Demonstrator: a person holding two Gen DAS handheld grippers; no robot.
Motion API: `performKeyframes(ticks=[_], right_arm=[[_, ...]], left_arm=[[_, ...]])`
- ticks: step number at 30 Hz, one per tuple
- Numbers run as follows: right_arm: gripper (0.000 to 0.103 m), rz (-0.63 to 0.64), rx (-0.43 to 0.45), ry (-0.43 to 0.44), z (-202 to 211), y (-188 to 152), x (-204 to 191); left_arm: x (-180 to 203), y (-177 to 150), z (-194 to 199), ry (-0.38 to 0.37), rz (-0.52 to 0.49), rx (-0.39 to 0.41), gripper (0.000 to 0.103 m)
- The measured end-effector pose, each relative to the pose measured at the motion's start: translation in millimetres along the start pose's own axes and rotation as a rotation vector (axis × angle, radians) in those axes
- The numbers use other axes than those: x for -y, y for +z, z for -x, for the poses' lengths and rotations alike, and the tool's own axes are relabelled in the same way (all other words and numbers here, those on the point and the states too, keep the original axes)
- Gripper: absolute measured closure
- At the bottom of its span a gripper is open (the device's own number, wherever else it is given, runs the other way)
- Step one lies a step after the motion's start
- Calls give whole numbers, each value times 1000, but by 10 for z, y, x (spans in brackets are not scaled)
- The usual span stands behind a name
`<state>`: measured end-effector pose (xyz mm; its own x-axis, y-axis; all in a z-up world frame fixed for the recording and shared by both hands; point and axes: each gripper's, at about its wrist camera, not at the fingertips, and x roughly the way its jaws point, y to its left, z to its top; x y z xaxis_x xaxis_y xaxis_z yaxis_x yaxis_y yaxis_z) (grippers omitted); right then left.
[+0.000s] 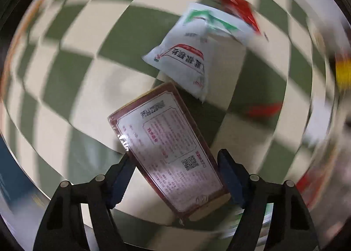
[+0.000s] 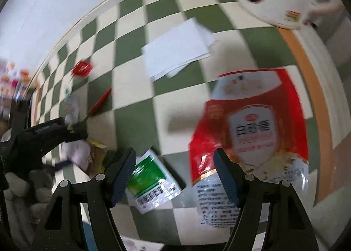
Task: Collect trash
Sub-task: 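Grasp the brown medicine box with the left tool while the right tool grasps a green sachet, then lower both held items into the trash bin and open both tools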
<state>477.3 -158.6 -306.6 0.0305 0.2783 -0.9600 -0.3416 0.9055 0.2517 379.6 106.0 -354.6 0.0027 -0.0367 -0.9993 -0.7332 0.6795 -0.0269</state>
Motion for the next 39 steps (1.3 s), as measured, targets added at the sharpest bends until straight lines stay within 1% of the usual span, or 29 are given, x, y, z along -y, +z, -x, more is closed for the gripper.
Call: performKeyframes(ticks=[2,3,4,6,7,8,9,10,11,13,14,15,16,17,18,19,20,23,24,27,29,30,33,36,37,39], right_arm=[[28,57,-32,24,-50,-82,-125],[28,90,-52,26,-99,-126,-200],[28,114,-63,27,-128,-176,-259],[28,169,-82,9,-254,-247,-389],[28,197,-95,-20,-358,-283,-451],[28,210,-107,-49,-440,-306,-478],[27,226,-107,-70,-500,-334,-505],[31,270,-77,-95,-504,-357,-575],[33,306,-68,-130,-525,-388,-634],[40,373,-34,-226,-554,-488,-749],[51,390,-9,-227,-541,-526,-770],[73,399,11,-226,-524,-555,-780],[85,405,26,-232,-503,-590,-790],[96,406,31,-241,-496,-613,-792],[100,398,34,-225,-483,-627,-775],[101,371,32,-199,-454,-638,-728],[101,349,36,-181,-417,-647,-690],[101,305,78,-132,-199,-696,-613],[101,291,91,-107,-108,-713,-603],[101,277,132,-79,117,-722,-643],[101,264,157,-66,306,-820,-678],[101,253,171,-57,398,-903,-704],[101,232,210,-45,605,-1108,-750],[101,184,251,-39,796,-1534,-814],[101,163,256,-36,838,-1663,-801],[101,112,268,-38,912,-2042,-790]], left_arm=[[-44,-164,-14,117,-172,32,30],[-78,-235,-19,129,-223,45,29],[-131,-300,-21,135,-247,53,27],[-230,-354,-26,109,-225,49,27],[-301,-365,-30,79,-186,48,30],[-363,-376,-33,54,-142,47,30],[-420,-397,-29,30,-106,51,37],[-456,-429,-10,17,-83,68,46],[-454,-453,12,22,-85,88,47],[-417,-520,33,71,-107,122,47],[-395,-550,40,87,-120,133,47],[-366,-575,48,105,-139,142,48],[-347,-609,59,122,-158,150,48],[-311,-642,72,131,-167,155,48],[-309,-683,98,145,-181,166,48],[-291,-730,138,160,-197,185,48],[-148,-734,165,171,-208,201,48],[-103,-875,351,187,-245,266,48],[-59,-877,440,186,-256,289,48],[-55,-1045,673,168,-281,347,48],[-174,-1239,829,139,-294,378,48],[-228,-1269,862,127,-298,388,48],[-428,-1581,1066,92,-327,439,48],[-579,-1948,1206,57,-374,463,48],[-663,-2079,1206,43,-391,464,48],[-810,-2318,1166,14,-415,454,48]])
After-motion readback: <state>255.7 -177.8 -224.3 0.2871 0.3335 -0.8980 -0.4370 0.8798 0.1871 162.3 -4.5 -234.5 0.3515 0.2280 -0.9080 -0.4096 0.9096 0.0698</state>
